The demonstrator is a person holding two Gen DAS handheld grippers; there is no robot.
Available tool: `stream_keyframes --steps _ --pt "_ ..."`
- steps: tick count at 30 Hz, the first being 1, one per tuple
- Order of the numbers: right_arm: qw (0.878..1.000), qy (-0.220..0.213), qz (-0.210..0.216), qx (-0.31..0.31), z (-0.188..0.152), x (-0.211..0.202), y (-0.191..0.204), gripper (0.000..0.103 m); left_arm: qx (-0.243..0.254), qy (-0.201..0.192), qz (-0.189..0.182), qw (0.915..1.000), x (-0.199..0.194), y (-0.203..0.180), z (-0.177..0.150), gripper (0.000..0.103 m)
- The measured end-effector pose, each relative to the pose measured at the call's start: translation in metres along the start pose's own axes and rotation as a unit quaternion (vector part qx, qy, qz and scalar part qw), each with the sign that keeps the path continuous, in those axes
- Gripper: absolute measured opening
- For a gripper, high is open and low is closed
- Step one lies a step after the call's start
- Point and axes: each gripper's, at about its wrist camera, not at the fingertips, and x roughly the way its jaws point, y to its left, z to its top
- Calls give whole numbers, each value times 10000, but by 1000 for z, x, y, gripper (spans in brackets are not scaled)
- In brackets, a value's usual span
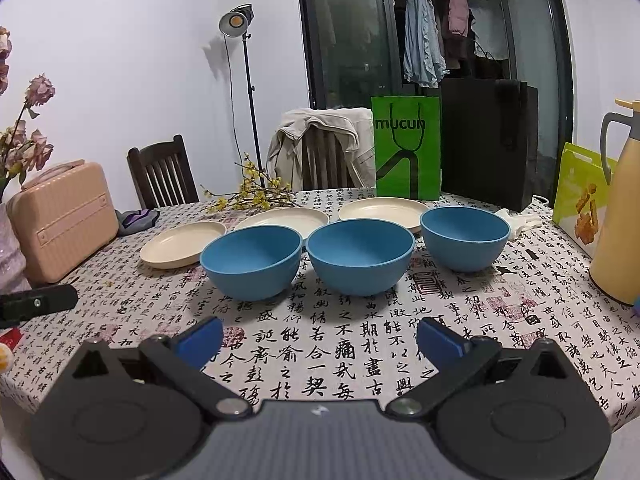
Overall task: Organize plates and bowls
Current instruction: 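Move both grippers forward past the blue bowls toward the cream plates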
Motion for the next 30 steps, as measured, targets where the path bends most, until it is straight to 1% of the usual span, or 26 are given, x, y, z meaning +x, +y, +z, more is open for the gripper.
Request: stream_keyframes --steps 19,30 --pt "10000 -9 -23 -26 1 2 0 103 -10 -4 5 10000 0 1 0 103" --pt "10000 -28 -11 -73 11 11 8 103 -95 -7 46 9999 7 10 8 103"
